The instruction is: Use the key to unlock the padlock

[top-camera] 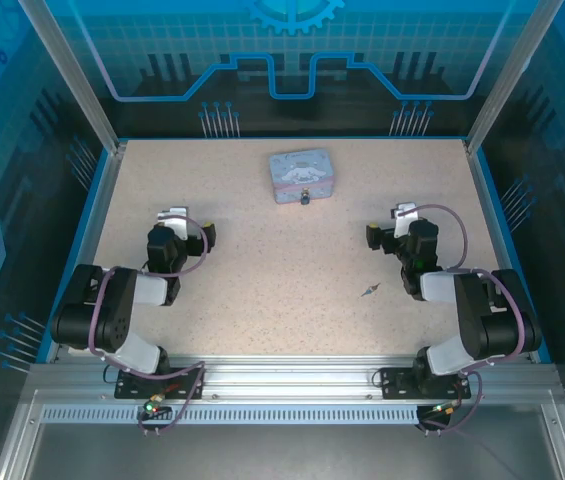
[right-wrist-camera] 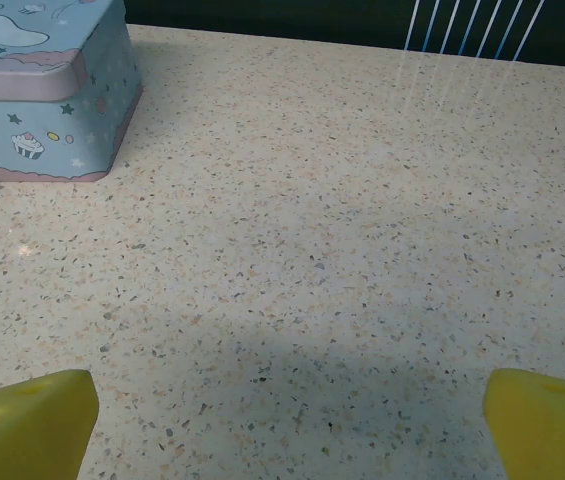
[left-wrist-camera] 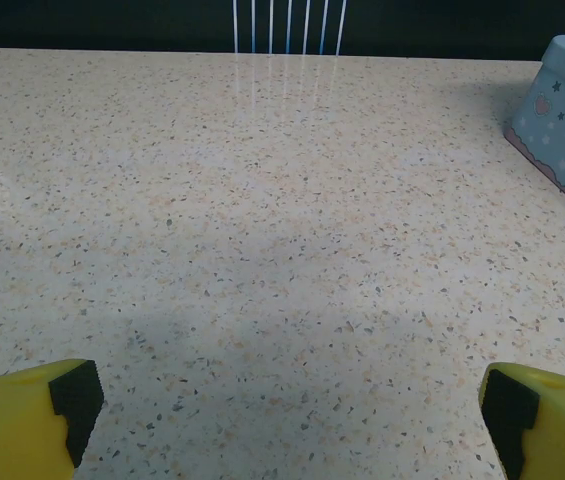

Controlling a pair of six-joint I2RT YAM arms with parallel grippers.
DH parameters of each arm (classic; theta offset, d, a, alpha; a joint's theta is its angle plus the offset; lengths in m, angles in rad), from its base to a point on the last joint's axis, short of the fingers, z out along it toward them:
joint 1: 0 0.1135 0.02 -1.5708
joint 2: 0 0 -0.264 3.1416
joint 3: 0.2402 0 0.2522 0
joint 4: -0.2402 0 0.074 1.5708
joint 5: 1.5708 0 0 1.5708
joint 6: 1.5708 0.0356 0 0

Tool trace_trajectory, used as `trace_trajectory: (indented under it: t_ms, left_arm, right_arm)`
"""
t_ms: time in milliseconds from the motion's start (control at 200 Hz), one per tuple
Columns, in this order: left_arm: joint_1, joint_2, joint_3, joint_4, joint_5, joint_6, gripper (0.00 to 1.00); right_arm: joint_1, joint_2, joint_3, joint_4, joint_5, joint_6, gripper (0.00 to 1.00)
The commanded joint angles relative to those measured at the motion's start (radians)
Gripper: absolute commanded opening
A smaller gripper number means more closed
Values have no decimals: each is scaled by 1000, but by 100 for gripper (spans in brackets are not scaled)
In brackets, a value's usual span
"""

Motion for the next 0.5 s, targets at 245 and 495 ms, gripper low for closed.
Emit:
trace_trajectory:
  t_ms: [245, 495]
  left_arm:
    - [-1, 4, 18, -2, 10, 5, 99]
    - [26, 3, 37, -41, 43, -21, 99]
  right_arm:
    - [-10, 8, 17, 1, -14, -15, 100]
    - [-15, 8, 19, -3, -24, -15, 100]
